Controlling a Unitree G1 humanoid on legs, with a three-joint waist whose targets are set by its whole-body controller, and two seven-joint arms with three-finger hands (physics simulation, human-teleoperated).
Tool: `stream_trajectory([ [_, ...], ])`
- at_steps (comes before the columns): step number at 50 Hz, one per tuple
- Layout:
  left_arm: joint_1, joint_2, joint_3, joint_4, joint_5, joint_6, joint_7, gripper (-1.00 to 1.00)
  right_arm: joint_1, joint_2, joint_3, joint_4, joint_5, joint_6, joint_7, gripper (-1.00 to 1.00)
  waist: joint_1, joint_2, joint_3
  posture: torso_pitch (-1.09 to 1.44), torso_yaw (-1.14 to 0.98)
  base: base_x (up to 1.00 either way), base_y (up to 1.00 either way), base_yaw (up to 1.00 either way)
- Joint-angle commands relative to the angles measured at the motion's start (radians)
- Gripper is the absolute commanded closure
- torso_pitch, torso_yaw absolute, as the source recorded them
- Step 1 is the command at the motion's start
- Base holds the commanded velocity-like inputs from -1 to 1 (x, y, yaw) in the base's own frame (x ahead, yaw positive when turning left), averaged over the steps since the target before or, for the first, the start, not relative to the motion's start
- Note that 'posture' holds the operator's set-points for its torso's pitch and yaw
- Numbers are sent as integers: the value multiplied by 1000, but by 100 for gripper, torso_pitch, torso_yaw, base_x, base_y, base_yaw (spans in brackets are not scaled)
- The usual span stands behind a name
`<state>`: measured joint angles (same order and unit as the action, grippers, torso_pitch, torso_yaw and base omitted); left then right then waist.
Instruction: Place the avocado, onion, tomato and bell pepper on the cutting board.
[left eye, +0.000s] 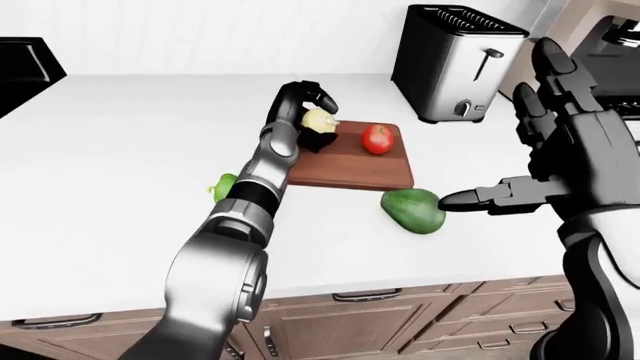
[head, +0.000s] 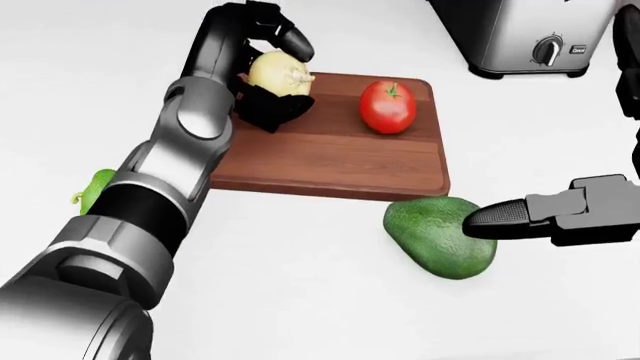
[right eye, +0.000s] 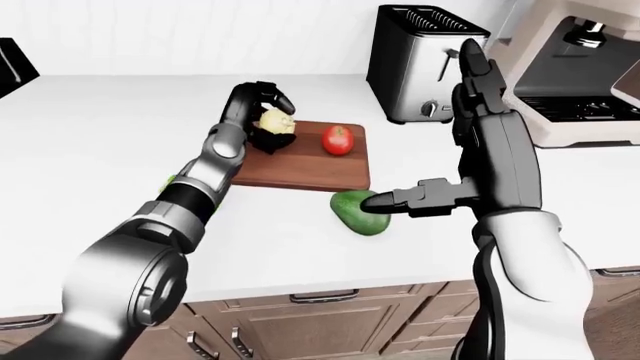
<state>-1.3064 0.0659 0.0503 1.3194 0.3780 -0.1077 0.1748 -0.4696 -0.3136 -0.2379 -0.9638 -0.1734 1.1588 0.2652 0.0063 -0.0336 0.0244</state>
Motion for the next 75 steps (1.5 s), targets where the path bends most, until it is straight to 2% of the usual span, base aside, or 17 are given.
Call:
stream_trajectory([
  [1, -46, 7, 2, -44, 0, -33, 12, 47, -24, -12, -10, -21, -5, -23, -4, -100, 0, -3, -28, 0, 0, 0, 0, 0],
  [3, -46, 7, 2, -42, 2, -32, 14, 42, -21, -13, -11, -20, -6, -25, -4, -100, 0, -3, -29, 0, 0, 0, 0, 0],
  [7, -44, 15, 0, -37, 17, -31, 26, 16, -28, -18, -20, -24, -3, -15, 2, -100, -1, -3, -29, 0, 0, 0, 0, 0],
  [9, -42, 17, 3, -37, 17, -28, 24, 12, -32, -21, -19, -24, -2, -12, 2, -100, -1, -3, -29, 0, 0, 0, 0, 0],
  [11, -42, 17, 4, -38, 17, -27, 25, -4, -34, -22, -18, -21, -1, -13, 1, -100, -1, -2, -29, 0, 0, 0, 0, 0],
  [19, -36, 15, 3, -39, 21, -23, 18, -18, -30, -21, -21, -26, 2, -13, 1, -100, 0, -3, -29, 0, 0, 0, 0, 0],
  [24, -37, 13, 2, -38, 23, -19, 14, -36, -26, -20, -23, -26, 4, -15, -1, -100, 0, -3, -30, 0, 0, 0, 0, 0],
  [34, -33, 11, 2, -38, 25, -15, 14, -43, -11, -14, -25, -29, 6, -26, -6, -100, 0, -3, -30, 0, 0, 0, 0, 0],
  [35, -33, 10, 2, -39, 26, -15, 12, -56, -9, -15, -27, -30, 6, -26, -5, -100, 0, -3, -30, 0, 0, 0, 0, 0],
  [42, -37, 9, 0, -39, 28, -12, 10, -82, -4, -13, -30, -31, 11, -30, -6, -100, 0, -4, -30, 0, 0, 0, 0, 0],
  [46, -38, 9, -1, -42, 29, -10, 6, -87, -5, -14, -35, -31, 14, -29, -6, -100, 0, -4, -30, 0, 0, 0, 0, 0],
  [48, -43, 11, 1, -44, 27, -8, 3, -99, -6, -16, -34, -25, 14, -33, -8, -100, 0, -4, -30, 0, 0, 0, 0, 0],
  [59, -76, 39, 5, -86, 0, 32, -38, -100, -16, -26, -43, -31, 26, -18, -5, -100, 0, -4, -27, 0, 0, 0, 0, 0],
  [64, -82, 66, 2, -156, -18, 68, -70, -100, -12, -32, -49, -48, 30, -5, -1, -100, 0, -4, -25, 0, 0, 0, 0, 0],
  [68, -63, 100, 11, -278, -50, 162, -103, -100, 0, -26, -46, -48, 29, -15, -7, -100, -1, -1, -23, 0, 0, 0, 0, 0],
  [72, 37, 125, -12, -520, -42, 288, -186, -100, 10, -16, -40, -44, 28, -30, -13, -100, -3, 5, -21, 0, 0, 0, 0, 0],
  [75, 133, 140, -5, -722, -33, 388, -235, -100, 25, -5, -35, -40, 26, -48, -18, -100, -5, 9, -18, 0, 0, 0, 0, 0],
])
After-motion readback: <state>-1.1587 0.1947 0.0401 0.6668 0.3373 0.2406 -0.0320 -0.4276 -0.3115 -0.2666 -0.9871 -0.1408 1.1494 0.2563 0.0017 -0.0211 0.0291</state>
